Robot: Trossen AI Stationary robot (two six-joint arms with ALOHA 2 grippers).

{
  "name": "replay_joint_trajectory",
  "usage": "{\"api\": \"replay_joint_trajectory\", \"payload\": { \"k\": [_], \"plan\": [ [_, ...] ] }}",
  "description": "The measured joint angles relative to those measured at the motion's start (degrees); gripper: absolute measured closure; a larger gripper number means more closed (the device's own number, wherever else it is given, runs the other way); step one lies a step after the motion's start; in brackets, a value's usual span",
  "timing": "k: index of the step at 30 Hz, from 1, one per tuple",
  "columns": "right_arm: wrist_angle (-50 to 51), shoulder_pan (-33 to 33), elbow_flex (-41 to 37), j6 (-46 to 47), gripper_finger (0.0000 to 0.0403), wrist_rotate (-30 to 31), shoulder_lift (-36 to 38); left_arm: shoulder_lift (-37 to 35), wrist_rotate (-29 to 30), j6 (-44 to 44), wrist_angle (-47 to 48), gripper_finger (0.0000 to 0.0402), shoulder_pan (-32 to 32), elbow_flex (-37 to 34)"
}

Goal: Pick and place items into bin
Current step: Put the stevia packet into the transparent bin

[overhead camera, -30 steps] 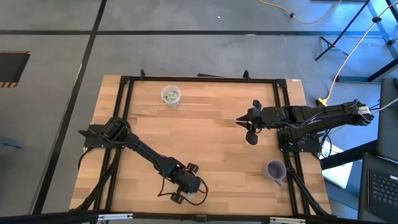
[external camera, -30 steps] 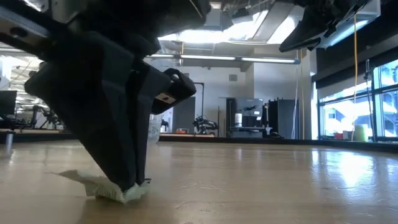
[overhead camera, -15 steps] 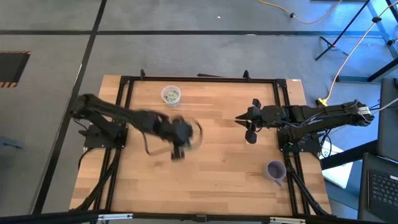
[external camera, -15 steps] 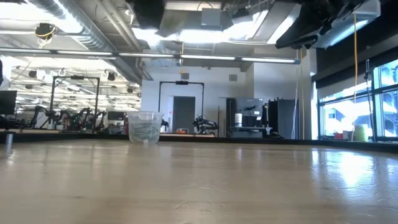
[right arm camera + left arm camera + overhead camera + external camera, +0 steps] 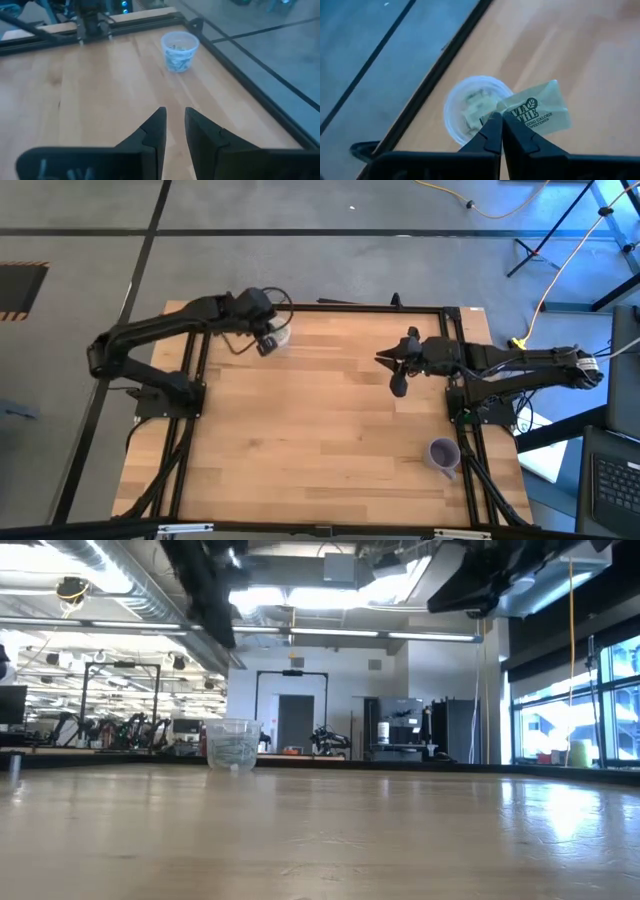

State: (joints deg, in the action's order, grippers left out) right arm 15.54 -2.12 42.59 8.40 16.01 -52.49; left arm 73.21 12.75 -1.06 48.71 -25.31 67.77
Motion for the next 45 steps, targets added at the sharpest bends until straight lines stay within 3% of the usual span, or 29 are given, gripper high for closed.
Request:
{"api": "replay_joint_trajectory", "payload": {
  "k": [6, 9, 24, 35, 45],
  "plan": [
    [-2.3, -3.3, 0.0, 0.1, 0.0328, 0.0, 0.0, 2.8, -2.9, 2.1, -15.9, 0.0399, -8.2, -7.7],
    [-2.6, -4.4, 0.0, 0.3, 0.0328, 0.0, 0.0, 5.0, -6.6, 2.3, -18.6, 0.0398, -10.7, -8.8],
    [-2.5, -6.8, 0.0, 0.3, 0.0328, 0.0, 0.0, 16.1, -7.8, -0.7, -17.8, 0.0398, -12.1, -8.7],
    [-2.5, -6.8, 0.0, 0.3, 0.0328, 0.0, 0.0, 16.3, -6.3, -2.8, -16.2, 0.0394, -12.3, -8.7],
    [-2.5, -6.8, 0.0, 0.3, 0.0328, 0.0, 0.0, 14.1, -4.7, -5.2, -15.5, 0.0342, -12.4, -8.7]
  ]
}}
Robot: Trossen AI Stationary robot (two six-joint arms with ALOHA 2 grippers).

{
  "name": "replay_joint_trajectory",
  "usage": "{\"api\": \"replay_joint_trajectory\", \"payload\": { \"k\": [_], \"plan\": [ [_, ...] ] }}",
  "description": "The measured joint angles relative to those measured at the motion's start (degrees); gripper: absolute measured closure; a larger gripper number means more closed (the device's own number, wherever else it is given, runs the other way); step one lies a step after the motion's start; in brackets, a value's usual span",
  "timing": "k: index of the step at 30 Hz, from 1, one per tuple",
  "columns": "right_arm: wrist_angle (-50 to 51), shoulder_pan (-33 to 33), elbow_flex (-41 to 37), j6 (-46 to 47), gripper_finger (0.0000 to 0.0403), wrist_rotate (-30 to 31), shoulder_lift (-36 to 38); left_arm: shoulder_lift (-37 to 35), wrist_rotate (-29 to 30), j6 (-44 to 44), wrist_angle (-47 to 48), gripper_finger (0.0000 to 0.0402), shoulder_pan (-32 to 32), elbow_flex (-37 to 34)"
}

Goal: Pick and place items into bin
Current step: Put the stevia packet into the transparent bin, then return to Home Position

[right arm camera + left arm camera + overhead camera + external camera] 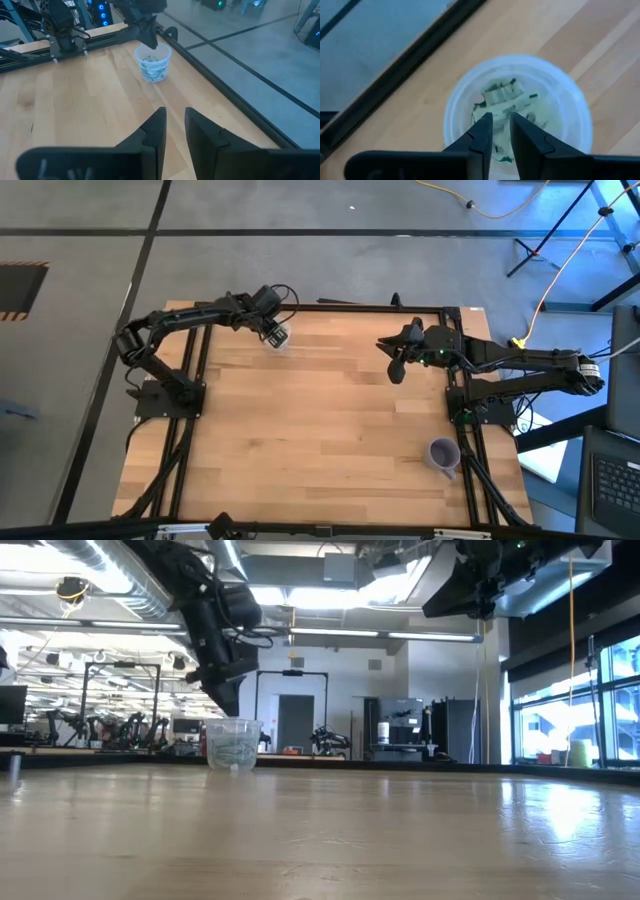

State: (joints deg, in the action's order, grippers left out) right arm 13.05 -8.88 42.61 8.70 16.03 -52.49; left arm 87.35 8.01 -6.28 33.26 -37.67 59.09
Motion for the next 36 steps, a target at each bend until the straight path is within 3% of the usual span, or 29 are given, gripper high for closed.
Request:
{"api": "replay_joint_trajectory", "payload": {
  "k": [5, 11, 19, 23, 36],
  "plan": [
    [1.7, 0.0, 0.0, -0.7, 0.0328, -0.1, 2.4, -7.0, -1.0, -0.6, -0.3, 0.0328, 0.4, 0.0],
    [6.8, 2.1, -2.1, 0.2, 0.0328, -0.2, 12.7, -22.2, -3.6, -1.1, -4.5, 0.0327, 3.2, -1.8],
    [-0.8, 3.5, -13.8, 5.7, 0.0328, -4.0, 29.3, -44.8, -3.3, -5.5, -18.2, 0.0327, 8.1, -16.6],
    [-3.2, 3.5, -18.3, 6.2, 0.0328, -4.7, 35.8, -54.2, -1.2, -8.2, -20.5, 0.0327, 9.7, -23.8],
    [-3.6, 3.5, -25.9, 5.4, 0.0328, -5.1, 49.7, -74.8, -1.3, -11.1, -26.2, 0.0327, 12.6, -41.1]
  ]
}}
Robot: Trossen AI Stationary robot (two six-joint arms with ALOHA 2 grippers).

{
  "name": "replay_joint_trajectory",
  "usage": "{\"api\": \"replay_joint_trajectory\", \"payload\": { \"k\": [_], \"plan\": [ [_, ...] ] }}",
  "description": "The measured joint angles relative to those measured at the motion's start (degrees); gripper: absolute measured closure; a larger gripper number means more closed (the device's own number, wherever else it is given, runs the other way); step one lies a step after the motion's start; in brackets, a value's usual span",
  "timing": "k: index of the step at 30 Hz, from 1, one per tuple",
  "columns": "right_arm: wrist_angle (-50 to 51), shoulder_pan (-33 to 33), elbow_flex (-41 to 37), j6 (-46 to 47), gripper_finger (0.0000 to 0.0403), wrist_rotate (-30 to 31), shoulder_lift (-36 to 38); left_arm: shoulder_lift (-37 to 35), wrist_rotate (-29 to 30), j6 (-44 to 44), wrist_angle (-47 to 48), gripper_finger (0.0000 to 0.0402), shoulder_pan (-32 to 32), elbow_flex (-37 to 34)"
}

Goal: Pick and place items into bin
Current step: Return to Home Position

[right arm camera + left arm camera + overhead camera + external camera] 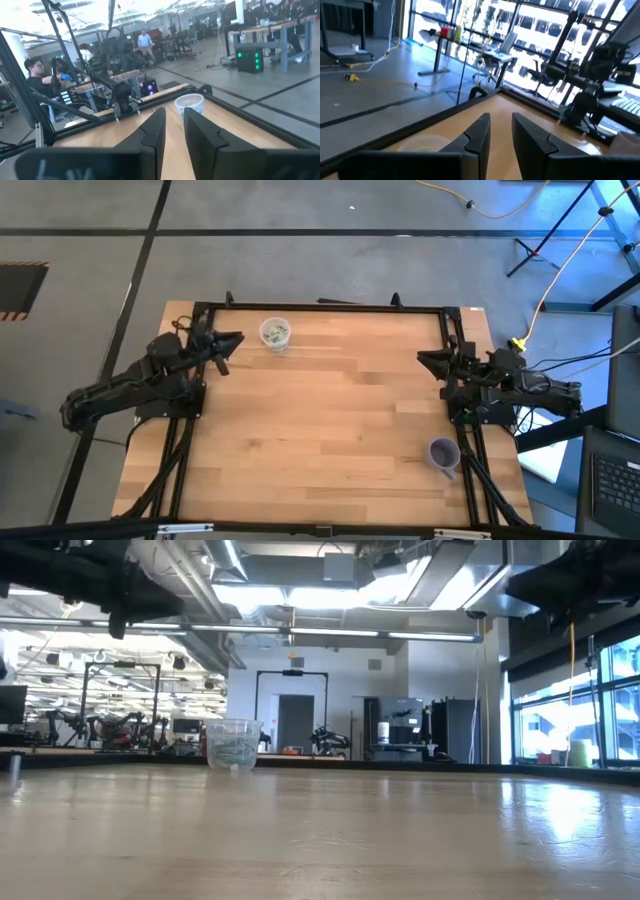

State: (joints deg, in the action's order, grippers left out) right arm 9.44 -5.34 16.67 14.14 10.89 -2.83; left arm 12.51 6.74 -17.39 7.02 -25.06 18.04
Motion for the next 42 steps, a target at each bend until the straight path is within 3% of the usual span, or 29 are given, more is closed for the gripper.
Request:
{"api": "replay_joint_trajectory", "payload": {
  "k": [7, 12, 19, 30, 36, 42],
  "plan": [
    [-4.2, 0.0, -5.7, 0.3, 0.0328, 0.0, 2.7, -8.3, 0.0, 1.5, 0.0, 0.0327, 0.0, -3.2],
    [-12.8, 0.0, -11.0, 0.4, 0.0328, 0.0, 2.7, -12.3, 0.2, 1.8, -0.1, 0.0327, 0.0, -6.2],
    [-21.7, 0.0, -16.2, 0.7, 0.0328, 0.1, 2.8, -12.5, 0.1, 0.6, -5.0, 0.0327, 0.0, -11.7],
    [-20.8, 0.0, -16.3, 0.3, 0.0328, 0.2, 2.7, -12.5, 2.7, 1.1, -7.0, 0.0327, 0.0, -16.8],
    [-19.6, 0.0, -16.3, -2.4, 0.0328, 0.1, 2.7, -12.1, 4.1, 6.4, -7.3, 0.0327, -0.1, -16.8],
    [-13.9, 0.0, -16.3, -2.5, 0.0328, 0.0, 2.6, -11.6, 2.5, 7.7, -7.1, 0.0327, -0.1, -16.8]
  ]
}}
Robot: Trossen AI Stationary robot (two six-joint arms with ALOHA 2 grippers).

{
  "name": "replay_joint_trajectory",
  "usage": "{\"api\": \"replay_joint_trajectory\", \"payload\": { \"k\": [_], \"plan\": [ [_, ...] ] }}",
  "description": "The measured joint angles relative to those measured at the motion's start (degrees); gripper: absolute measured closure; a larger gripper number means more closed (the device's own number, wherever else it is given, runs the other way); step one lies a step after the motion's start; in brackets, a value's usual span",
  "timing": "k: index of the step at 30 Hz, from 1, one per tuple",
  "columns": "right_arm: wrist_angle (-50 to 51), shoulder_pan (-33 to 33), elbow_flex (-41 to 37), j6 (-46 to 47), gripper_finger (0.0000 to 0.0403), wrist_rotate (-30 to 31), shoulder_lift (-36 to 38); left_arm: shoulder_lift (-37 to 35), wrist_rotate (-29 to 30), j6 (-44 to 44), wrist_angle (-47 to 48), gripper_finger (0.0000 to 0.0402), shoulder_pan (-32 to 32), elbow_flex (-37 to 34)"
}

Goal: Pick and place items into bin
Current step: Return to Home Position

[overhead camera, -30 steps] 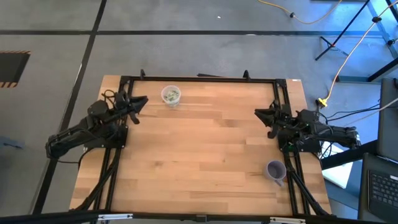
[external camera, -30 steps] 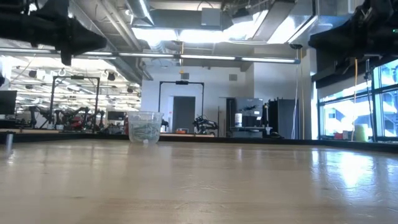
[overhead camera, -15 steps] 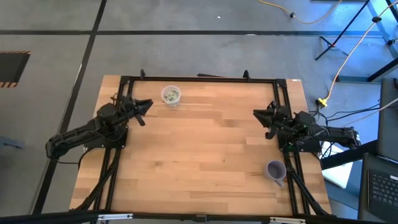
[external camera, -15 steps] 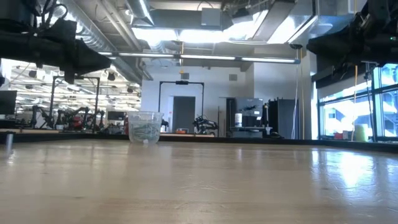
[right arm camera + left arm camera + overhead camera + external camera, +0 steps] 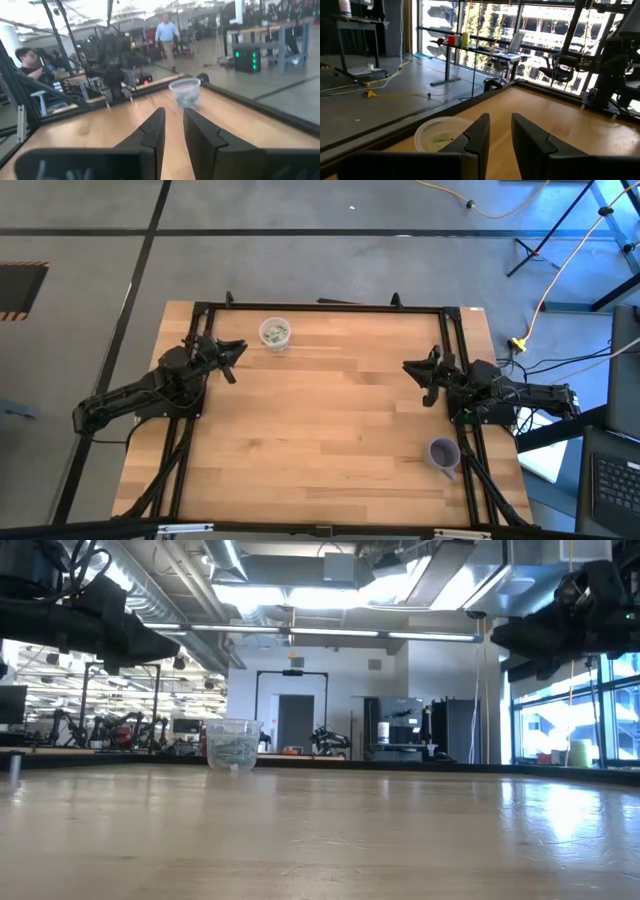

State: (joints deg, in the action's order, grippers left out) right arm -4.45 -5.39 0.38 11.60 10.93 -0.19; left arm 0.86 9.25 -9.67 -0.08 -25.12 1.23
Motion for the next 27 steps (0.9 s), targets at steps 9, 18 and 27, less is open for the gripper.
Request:
{"api": "replay_joint_trajectory", "payload": {
  "k": [9, 18, 27],
  "plan": [
    [1.2, 0.0, 0.0, -0.5, 0.0328, 0.0, 0.0, 0.0, 0.1, 5.4, 0.0, 0.0327, 0.0, 0.0],
    [1.2, 0.0, 0.0, -1.5, 0.0328, -0.4, 0.0, 0.0, 0.1, 5.4, 0.0, 0.0327, 0.0, 0.0],
    [1.2, 0.0, 0.0, -1.6, 0.0328, -0.4, 0.0, 0.0, 0.1, 5.4, 0.0, 0.0327, 0.0, 0.0]
  ]
}}
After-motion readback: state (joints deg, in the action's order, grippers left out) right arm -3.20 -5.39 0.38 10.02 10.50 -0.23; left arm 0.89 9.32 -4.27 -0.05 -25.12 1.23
